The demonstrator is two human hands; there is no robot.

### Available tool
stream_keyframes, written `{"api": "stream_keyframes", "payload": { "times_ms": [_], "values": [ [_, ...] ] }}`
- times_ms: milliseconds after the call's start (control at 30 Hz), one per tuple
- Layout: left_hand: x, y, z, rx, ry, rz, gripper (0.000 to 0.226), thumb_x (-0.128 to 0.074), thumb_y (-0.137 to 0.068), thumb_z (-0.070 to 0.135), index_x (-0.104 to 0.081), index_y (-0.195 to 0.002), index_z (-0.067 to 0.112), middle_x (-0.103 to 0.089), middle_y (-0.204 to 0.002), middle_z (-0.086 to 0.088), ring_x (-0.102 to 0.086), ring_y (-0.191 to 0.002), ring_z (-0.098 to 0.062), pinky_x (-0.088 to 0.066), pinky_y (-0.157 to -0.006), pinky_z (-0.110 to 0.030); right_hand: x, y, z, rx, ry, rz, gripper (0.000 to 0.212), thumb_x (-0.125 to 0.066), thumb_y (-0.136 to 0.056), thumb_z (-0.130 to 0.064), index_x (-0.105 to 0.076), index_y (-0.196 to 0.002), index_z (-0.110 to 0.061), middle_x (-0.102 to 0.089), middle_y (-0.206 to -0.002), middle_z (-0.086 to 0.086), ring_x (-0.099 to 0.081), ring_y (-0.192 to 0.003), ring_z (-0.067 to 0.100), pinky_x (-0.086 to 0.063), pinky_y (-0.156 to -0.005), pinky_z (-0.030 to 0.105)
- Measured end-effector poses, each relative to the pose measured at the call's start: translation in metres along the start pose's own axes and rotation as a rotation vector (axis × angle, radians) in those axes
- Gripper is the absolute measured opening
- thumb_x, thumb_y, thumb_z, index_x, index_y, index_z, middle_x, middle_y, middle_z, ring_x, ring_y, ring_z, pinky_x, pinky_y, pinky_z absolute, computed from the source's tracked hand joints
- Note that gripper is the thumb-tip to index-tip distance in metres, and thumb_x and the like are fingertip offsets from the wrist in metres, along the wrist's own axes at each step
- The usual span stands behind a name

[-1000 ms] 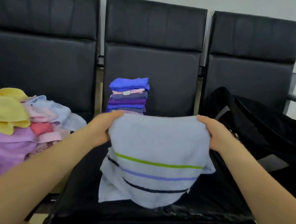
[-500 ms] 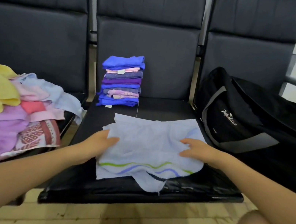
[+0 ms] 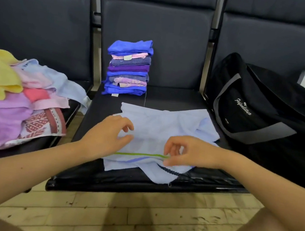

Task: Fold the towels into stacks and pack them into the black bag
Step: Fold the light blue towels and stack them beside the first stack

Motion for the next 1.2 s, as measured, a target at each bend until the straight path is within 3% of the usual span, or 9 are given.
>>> {"api": "stream_keyframes", "payload": {
  "times_ms": [67,167,367,567,667,767,967,1067,1200],
  "values": [
    [-0.012,0.012,0.025,-0.139,-0.011,-0.141,0.045,-0.042,-0.078,0.066,-0.059,-0.105,0.033,-0.056,-0.1,0.014,-0.05,-0.099,-0.006,-0.044,-0.091,-0.029,-0.032,0.0,-0.003,0.047,0.285,-0.143,0.032,-0.075,-0.078,-0.043,-0.061,-0.103,-0.029,-0.057,-0.091,-0.012,-0.05,-0.09,0.003,-0.043,-0.082,0.019],
    [-0.036,0.019,0.035,-0.227,-0.087,-0.3,0.056,-0.039,-0.073,0.075,-0.059,-0.107,0.035,-0.056,-0.104,0.015,-0.048,-0.099,-0.003,-0.042,-0.086,-0.023,-0.023,-0.012,-0.013,0.167,0.301,0.01,0.011,-0.064,-0.09,-0.024,-0.064,-0.099,-0.018,-0.05,-0.073,-0.015,-0.049,-0.074,0.003,-0.041,-0.069,0.017],
    [-0.016,-0.017,0.007,0.016,0.221,-0.095,0.018,-0.055,-0.095,0.023,-0.062,-0.08,0.016,-0.057,-0.072,0.003,-0.048,-0.064,-0.004,-0.037,-0.065,-0.023,0.026,-0.028,0.012,-0.053,-0.437,0.305,0.019,-0.046,-0.099,-0.007,-0.06,-0.091,-0.016,-0.06,-0.068,-0.009,-0.054,-0.059,-0.001,-0.041,-0.059,0.011],
    [-0.003,-0.052,-0.002,0.123,0.359,-0.04,0.026,-0.043,-0.099,0.009,-0.063,-0.101,0.026,-0.062,-0.096,0.015,-0.056,-0.087,0.001,-0.038,-0.072,-0.001,0.052,-0.043,0.015,-0.064,-0.247,0.455,0.015,-0.044,-0.098,-0.016,-0.059,-0.101,-0.015,-0.06,-0.085,-0.008,-0.056,-0.08,0.01,-0.046,-0.07,0.023],
    [-0.008,-0.062,0.004,0.04,0.177,-0.072,0.03,-0.037,-0.101,0.011,-0.061,-0.116,0.023,-0.063,-0.109,0.006,-0.057,-0.098,-0.015,-0.045,-0.088,-0.026,0.053,-0.049,0.012,-0.116,0.128,0.37,0.04,-0.064,-0.083,-0.053,-0.049,-0.104,-0.022,-0.062,-0.076,-0.004,-0.058,-0.069,0.01,-0.047,-0.065,0.03],
    [-0.018,-0.066,0.005,-0.044,-0.039,-0.143,0.025,-0.034,-0.103,0.026,-0.057,-0.112,0.024,-0.064,-0.102,0.003,-0.058,-0.092,-0.021,-0.046,-0.084,-0.038,0.049,-0.059,0.016,-0.138,0.332,0.317,0.045,-0.061,-0.082,-0.055,-0.045,-0.105,-0.02,-0.06,-0.074,-0.003,-0.057,-0.071,0.014,-0.047,-0.07,0.033],
    [-0.058,-0.055,-0.023,0.033,-0.2,-0.415,0.04,-0.024,-0.101,0.048,-0.055,-0.103,0.023,-0.051,-0.09,0.007,-0.051,-0.093,-0.019,-0.04,-0.082,-0.035,0.051,-0.059,0.036,-0.045,0.142,0.283,0.014,-0.047,-0.093,-0.012,-0.061,-0.098,-0.012,-0.065,-0.091,0.008,-0.059,-0.084,0.023,-0.049,-0.081,0.039],
    [-0.053,-0.057,-0.018,-0.085,-0.243,-0.248,0.044,-0.031,-0.099,0.051,-0.053,-0.127,0.025,-0.05,-0.112,0.005,-0.046,-0.112,-0.017,-0.039,-0.096,-0.034,0.044,-0.06,0.046,-0.088,0.036,0.21,0.025,-0.054,-0.092,-0.019,-0.064,-0.086,0.004,-0.065,-0.089,0.022,-0.054,-0.073,0.023,-0.048,-0.074,0.033],
    [-0.048,-0.057,0.024,-0.264,-0.104,-0.151,0.061,-0.027,-0.081,0.071,-0.061,-0.11,0.028,-0.058,-0.103,0.011,-0.052,-0.096,-0.009,-0.042,-0.085,-0.027,0.024,-0.055,0.04,-0.144,-0.166,-0.032,0.039,-0.063,-0.092,-0.032,-0.066,-0.08,0.005,-0.064,-0.067,0.017,-0.056,-0.062,0.01,-0.046,-0.062,0.019]
  ]
}}
Point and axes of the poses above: each hand's wrist, its own y-axis away from the middle knuckle, its own x-axis out of the back of the hand, z = x × y, the point moved 9 cm from there along -y, towards the middle knuckle
